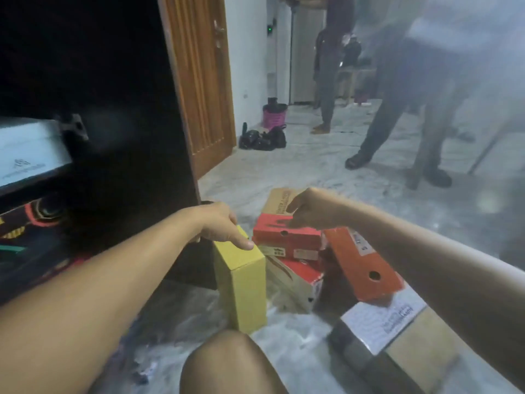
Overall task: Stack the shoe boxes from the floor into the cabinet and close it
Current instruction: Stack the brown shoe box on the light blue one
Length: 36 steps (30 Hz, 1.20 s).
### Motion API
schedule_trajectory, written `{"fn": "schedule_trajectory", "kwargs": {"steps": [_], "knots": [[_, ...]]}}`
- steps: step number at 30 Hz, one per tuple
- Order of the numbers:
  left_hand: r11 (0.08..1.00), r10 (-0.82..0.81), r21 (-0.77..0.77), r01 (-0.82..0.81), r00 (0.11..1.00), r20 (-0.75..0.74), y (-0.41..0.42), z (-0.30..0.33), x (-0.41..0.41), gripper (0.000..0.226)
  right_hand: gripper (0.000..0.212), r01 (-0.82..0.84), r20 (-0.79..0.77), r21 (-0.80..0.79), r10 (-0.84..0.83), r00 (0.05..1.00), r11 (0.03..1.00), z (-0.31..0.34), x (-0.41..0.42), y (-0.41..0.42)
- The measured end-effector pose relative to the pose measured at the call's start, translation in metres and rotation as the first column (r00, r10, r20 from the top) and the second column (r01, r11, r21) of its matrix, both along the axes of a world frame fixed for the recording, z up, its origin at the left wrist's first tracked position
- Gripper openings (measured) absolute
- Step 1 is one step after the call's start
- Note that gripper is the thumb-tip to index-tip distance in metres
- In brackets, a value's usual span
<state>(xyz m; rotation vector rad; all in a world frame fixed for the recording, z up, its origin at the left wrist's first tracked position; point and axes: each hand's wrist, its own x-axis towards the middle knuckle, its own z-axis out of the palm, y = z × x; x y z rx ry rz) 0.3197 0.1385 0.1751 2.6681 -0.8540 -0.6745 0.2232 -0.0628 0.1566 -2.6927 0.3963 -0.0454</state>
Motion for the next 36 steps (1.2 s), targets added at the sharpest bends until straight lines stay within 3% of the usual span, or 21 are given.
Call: {"fn": "schedule_trajectory", "kwargs": {"steps": [8,15,18,23,26,28,32,36], "knots": [[0.982,-0.176,-0.085,0.168,0.98,-0.095,-0.126,-0.07,-0.06,0.056,0.039,0.341,-0.169,0.053,-0.328,0.929,0.938,-0.072,-0.102,-0.103],[0.977,-0.105,-0.201,0.065,0.975,-0.196,-0.202,-0.135,-0.096,0.061,0.043,0.535,-0.242,0.156,-0.493,0.836,0.83,-0.144,-0.151,-0.162],[0.977,-0.071,-0.214,0.018,0.968,-0.242,-0.216,-0.166,-0.102,0.058,0.04,0.617,-0.292,0.132,-0.565,0.772,0.776,-0.168,-0.159,-0.173],[0.99,-0.111,-0.105,0.092,0.975,-0.192,-0.234,-0.198,-0.109,0.046,0.049,0.682,-0.394,-0.03,-0.636,0.664,0.731,-0.219,-0.166,-0.174],[0.985,-0.171,-0.033,0.169,0.979,-0.114,-0.243,-0.212,-0.126,0.027,0.077,0.799,-0.409,0.001,-0.729,0.549,0.601,-0.256,-0.165,-0.168],[0.986,-0.166,-0.018,0.165,0.978,-0.125,-0.247,-0.225,-0.143,0.029,0.087,0.855,-0.387,0.001,-0.789,0.478,0.518,-0.277,-0.167,-0.164],[0.998,0.046,-0.018,-0.055,0.945,-0.323,-0.254,-0.253,-0.17,0.045,0.093,0.934,-0.335,0.117,-0.873,0.356,0.336,-0.289,-0.178,-0.153],[0.972,0.214,0.019,-0.233,0.854,-0.474,-0.245,-0.274,-0.188,0.045,0.116,0.959,-0.359,0.231,-0.902,0.24,0.163,-0.3,-0.202,-0.154]]}}
